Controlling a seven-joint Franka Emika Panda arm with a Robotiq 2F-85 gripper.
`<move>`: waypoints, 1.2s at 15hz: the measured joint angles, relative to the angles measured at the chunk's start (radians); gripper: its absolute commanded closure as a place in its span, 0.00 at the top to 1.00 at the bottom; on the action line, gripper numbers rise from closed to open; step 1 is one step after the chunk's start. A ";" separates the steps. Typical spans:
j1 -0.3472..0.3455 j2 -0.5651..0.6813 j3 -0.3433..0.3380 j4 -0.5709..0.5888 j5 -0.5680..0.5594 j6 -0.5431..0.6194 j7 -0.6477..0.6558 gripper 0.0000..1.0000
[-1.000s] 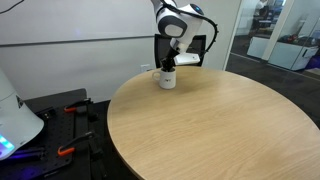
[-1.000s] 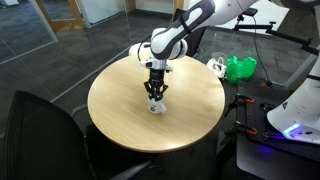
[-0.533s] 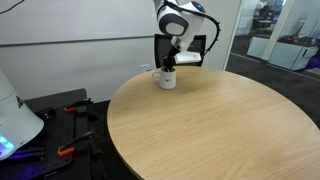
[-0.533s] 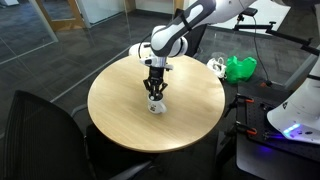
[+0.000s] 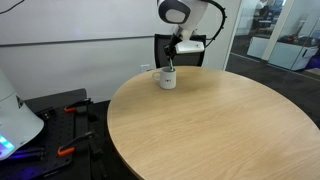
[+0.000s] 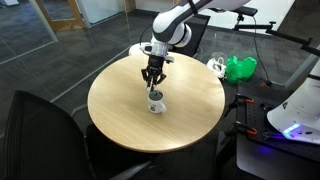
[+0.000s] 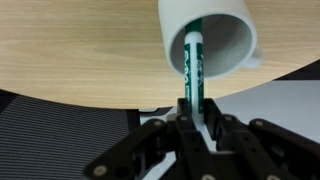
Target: Pick the marker from the cup and put it on the table
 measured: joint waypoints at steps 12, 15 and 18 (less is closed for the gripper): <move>-0.003 -0.373 -0.116 -0.282 0.031 -0.029 0.077 0.05; 0.001 -0.413 -0.173 -0.336 -0.042 -0.028 0.173 0.05; 0.003 -0.414 -0.216 -0.367 -0.131 -0.020 0.293 0.05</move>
